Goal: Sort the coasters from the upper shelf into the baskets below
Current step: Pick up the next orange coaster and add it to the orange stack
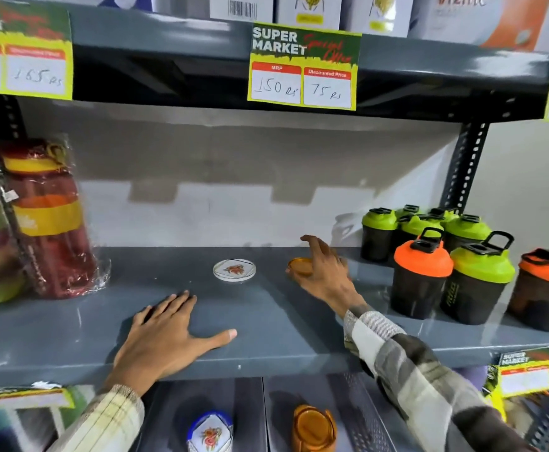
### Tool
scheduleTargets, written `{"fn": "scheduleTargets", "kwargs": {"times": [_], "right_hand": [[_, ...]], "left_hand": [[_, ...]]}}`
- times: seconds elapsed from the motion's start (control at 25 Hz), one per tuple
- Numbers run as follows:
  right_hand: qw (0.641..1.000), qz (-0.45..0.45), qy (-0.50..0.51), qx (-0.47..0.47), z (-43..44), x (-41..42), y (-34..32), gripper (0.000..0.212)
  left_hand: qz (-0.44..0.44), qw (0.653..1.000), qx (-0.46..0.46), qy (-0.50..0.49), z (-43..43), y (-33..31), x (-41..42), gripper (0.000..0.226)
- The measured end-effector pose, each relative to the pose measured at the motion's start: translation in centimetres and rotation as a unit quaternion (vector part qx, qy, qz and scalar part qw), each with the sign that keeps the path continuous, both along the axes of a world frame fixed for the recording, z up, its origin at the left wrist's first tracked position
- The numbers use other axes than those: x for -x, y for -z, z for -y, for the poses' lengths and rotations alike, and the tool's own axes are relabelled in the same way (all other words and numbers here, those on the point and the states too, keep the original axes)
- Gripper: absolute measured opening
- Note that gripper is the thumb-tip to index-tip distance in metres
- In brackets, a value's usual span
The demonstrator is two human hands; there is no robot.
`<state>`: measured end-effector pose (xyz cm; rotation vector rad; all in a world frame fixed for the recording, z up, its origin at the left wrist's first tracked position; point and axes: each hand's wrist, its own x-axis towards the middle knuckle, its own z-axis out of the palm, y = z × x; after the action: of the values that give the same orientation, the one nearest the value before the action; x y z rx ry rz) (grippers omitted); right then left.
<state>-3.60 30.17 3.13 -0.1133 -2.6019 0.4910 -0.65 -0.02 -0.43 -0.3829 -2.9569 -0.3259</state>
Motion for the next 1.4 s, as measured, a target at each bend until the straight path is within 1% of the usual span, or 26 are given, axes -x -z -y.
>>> {"fn": "scheduleTargets", "kwargs": {"times": [0.12,0.24,0.36,0.48,0.56,0.64,0.72,0.8,0.84,0.92,1.0,1.08,1.12,1.28,1.4], "right_hand": [[0.997,0.069,0.035,-0.017,-0.8,2.4,0.7,0.074],[0.994,0.094,0.051,-0.008,-1.3,3.7,1.4,0.071],[0.996,0.083,0.039,0.002,-1.6,4.1,1.9,0.062],[0.997,0.061,0.034,0.026,-1.7,3.9,1.9,0.063],[0.997,0.034,0.024,0.071,-1.5,3.5,1.5,0.064],[0.987,-0.005,-0.013,0.159,-1.0,2.7,0.9,0.059],[0.961,-0.045,-0.061,0.264,-0.2,1.2,0.1,0.058],[0.926,-0.077,-0.1,0.356,0.7,-0.7,-0.9,0.062],[0.901,-0.087,-0.119,0.408,1.2,-1.6,-1.3,0.064],[0.838,-0.099,-0.172,0.508,1.9,-3.5,-2.2,0.067],[0.781,-0.116,-0.237,0.566,2.3,-5.4,-3.2,0.068],[0.744,-0.138,-0.304,0.579,2.8,-7.6,-4.3,0.071],[0.734,-0.148,-0.335,0.573,2.9,-8.7,-4.8,0.074],[0.712,-0.189,-0.436,0.517,3.6,-12.4,-6.3,0.075],[0.696,-0.231,-0.5,0.462,4.0,-14.6,-7.2,0.081]], "left_hand": [[-0.007,1.0,-0.006,-0.002,0.1,0.2,0.1,0.138],[-0.013,1.0,-0.005,-0.006,0.0,0.4,0.4,0.138],[-0.012,1.0,-0.003,-0.006,-0.1,0.5,0.5,0.135],[-0.009,1.0,-0.003,-0.005,0.0,0.4,0.5,0.134],[-0.007,1.0,-0.007,-0.004,0.1,0.3,0.3,0.134],[-0.006,1.0,-0.012,-0.005,0.0,0.2,0.3,0.134],[-0.004,1.0,-0.017,-0.006,0.0,0.2,0.3,0.134],[-0.001,1.0,-0.019,-0.005,0.0,0.2,0.2,0.135],[-0.001,1.0,-0.018,-0.004,0.0,0.2,0.1,0.135],[0.0,1.0,-0.013,-0.001,0.0,0.1,0.1,0.136],[-0.004,1.0,-0.012,0.002,0.0,0.1,0.0,0.136],[-0.012,1.0,-0.01,0.001,0.0,0.1,0.1,0.137],[-0.009,1.0,-0.006,0.001,0.0,0.1,0.1,0.137],[-0.003,1.0,-0.005,0.005,0.1,0.1,0.1,0.137],[0.001,1.0,-0.002,0.007,0.1,0.1,0.0,0.137]]}}
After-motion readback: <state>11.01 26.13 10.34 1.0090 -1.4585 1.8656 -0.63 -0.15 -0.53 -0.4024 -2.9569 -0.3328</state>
